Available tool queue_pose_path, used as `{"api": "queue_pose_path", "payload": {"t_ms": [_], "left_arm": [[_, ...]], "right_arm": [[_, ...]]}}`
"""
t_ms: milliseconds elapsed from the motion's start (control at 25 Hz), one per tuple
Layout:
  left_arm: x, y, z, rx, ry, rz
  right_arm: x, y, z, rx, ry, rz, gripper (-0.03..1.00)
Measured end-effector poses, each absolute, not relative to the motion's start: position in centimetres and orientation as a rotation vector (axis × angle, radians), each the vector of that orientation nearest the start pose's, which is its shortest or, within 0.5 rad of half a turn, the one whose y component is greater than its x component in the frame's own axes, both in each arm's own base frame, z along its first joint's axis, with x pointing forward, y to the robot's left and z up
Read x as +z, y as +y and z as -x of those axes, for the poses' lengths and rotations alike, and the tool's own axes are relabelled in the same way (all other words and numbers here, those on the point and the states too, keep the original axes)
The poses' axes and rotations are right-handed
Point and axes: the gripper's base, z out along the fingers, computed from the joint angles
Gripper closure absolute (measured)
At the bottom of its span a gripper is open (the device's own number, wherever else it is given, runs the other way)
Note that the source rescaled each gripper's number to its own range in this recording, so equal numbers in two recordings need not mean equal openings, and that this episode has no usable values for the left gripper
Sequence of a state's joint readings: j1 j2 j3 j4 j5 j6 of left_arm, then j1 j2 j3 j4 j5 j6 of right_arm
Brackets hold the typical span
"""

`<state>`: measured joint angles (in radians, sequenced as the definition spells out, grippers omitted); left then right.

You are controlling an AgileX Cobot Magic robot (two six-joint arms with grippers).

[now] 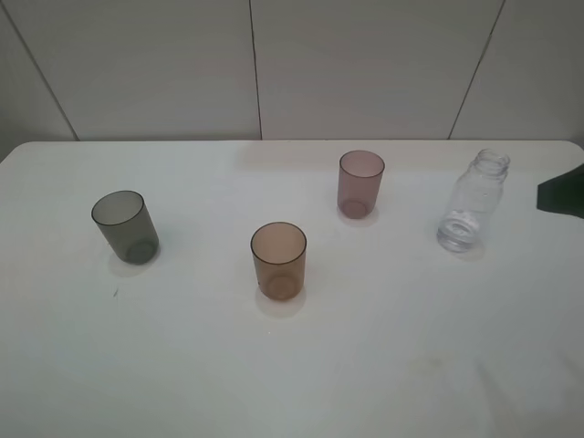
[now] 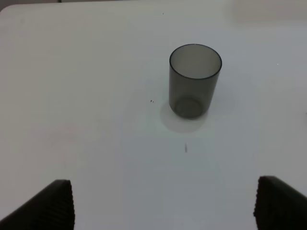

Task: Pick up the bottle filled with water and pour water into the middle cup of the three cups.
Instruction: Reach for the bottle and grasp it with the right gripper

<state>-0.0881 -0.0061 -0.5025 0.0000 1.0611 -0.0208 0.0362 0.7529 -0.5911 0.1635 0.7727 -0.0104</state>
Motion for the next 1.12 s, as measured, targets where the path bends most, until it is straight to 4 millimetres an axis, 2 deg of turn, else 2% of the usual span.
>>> {"api": "queue_pose_path", "payload": {"t_ms": [80,200,400,560,720,920,1120], "left_arm": [[27.8,0.1,0.6,-0.068,2.036,-0.068],[27.8,0.1,0.6,-0.068,2.036,-0.068],[27.8,0.1,0.6,-0.068,2.036,-0.068],[27.8,0.1,0.6,-0.068,2.036,-0.068],[27.8,0.1,0.6,-0.068,2.036,-0.068],[27.8,0.1,0.6,-0.068,2.036,-0.068],[27.8,0.1,0.6,-0.068,2.036,-0.068]], "right_arm": [[27.0,2.4,-14.8,0.257,2.420,-0.015,-0.03],[25.2,4.1,-16.0,0.305,2.393,0.068,-0.03],[20.7,5.7,-16.2,0.341,2.299,0.097,-0.03],[17.8,5.7,-15.3,0.326,2.188,0.082,-0.03],[16.4,5.3,-15.0,0.289,2.109,0.070,-0.03],[14.3,5.0,-15.5,0.212,2.115,0.064,-0.03],[13.2,4.8,-16.7,0.119,2.006,0.094,-0.03]]}}
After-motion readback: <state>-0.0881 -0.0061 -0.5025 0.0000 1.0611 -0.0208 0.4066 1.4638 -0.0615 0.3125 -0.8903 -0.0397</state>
